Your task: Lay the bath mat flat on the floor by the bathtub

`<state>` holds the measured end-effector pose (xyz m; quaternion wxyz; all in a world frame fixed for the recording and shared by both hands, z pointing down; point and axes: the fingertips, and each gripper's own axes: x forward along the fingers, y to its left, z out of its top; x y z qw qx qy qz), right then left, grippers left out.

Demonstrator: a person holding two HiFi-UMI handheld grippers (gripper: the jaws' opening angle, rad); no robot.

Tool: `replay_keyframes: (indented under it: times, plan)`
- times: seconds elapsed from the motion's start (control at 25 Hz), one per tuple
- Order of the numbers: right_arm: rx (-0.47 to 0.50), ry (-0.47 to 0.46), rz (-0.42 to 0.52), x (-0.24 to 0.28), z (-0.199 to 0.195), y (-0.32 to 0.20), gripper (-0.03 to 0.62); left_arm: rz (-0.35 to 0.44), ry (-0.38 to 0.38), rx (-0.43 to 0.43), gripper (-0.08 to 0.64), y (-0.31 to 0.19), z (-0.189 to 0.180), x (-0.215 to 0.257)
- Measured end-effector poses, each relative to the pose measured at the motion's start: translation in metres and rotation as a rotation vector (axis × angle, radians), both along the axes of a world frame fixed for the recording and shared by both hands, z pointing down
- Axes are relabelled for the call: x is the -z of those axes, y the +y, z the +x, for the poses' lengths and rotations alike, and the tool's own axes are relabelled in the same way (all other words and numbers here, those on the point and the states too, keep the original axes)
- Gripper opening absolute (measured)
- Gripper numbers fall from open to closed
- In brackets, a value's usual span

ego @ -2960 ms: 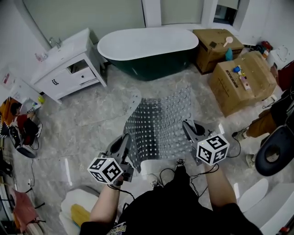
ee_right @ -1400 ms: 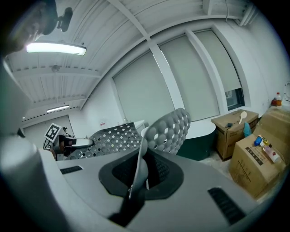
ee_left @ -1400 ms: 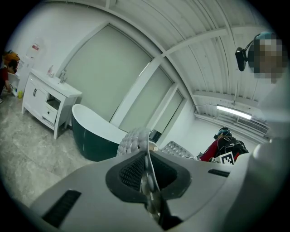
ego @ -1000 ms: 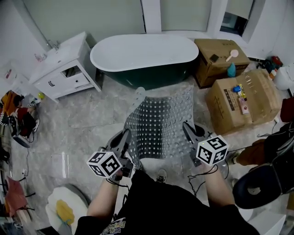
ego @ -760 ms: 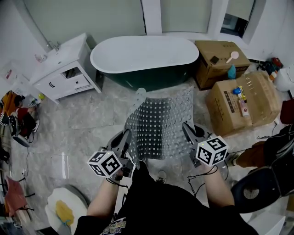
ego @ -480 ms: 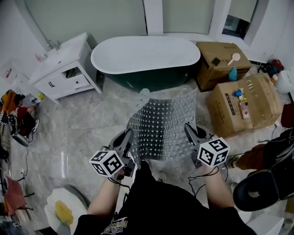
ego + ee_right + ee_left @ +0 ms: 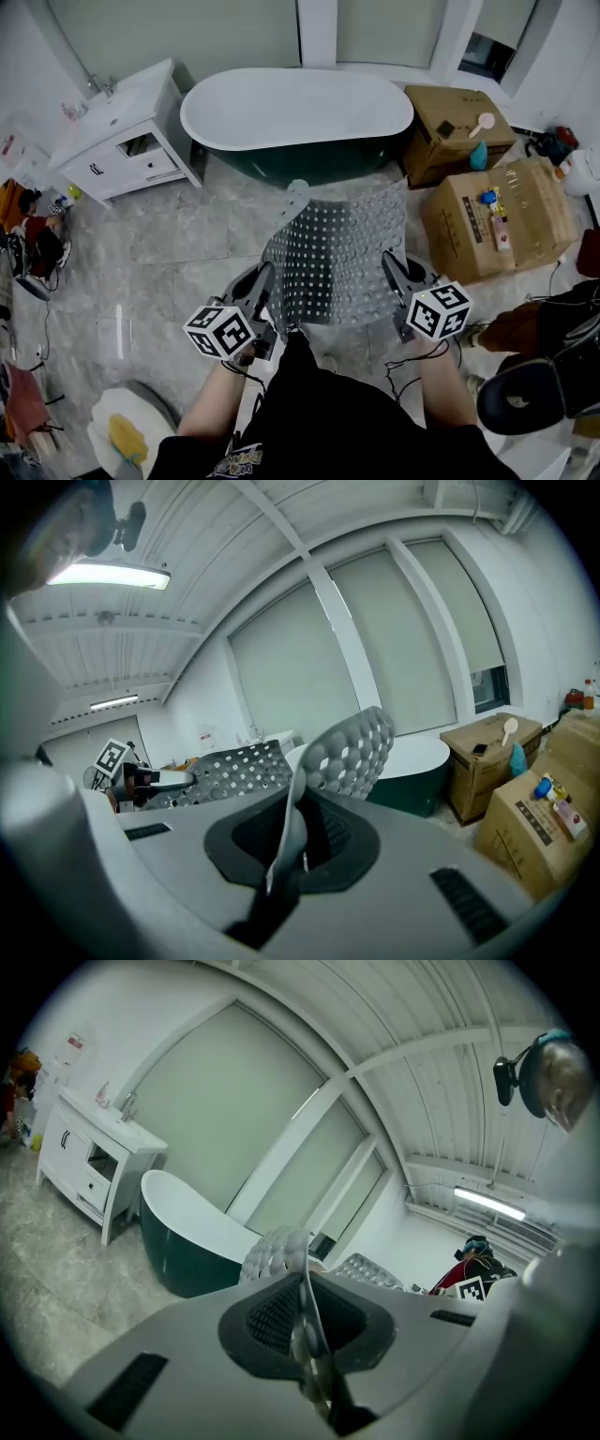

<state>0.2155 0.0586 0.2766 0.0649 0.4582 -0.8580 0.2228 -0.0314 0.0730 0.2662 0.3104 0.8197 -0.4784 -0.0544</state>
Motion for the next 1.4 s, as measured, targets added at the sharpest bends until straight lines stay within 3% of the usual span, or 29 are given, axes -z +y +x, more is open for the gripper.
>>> replay_keyframes:
  times: [0.36, 0.92, 1.4]
  plan:
    - [-0.025, 0.016, -0.042, -0.011, -0.028, -0.074, 0.028, -0.024, 0.013, 0.000, 0.031, -0.077, -0.037, -0.010]
    - [-0.031, 0.062, -0.060, -0.025, -0.104, -0.186, 0.028, -0.019, 0.012, 0.023, 0.031, -0.180, -0.130, -0.018]
    - [-0.006, 0.102, -0.018, -0.026, -0.125, -0.256, 0.028, -0.009, 0.007, 0.094, 0.031, -0.238, -0.163, -0.023]
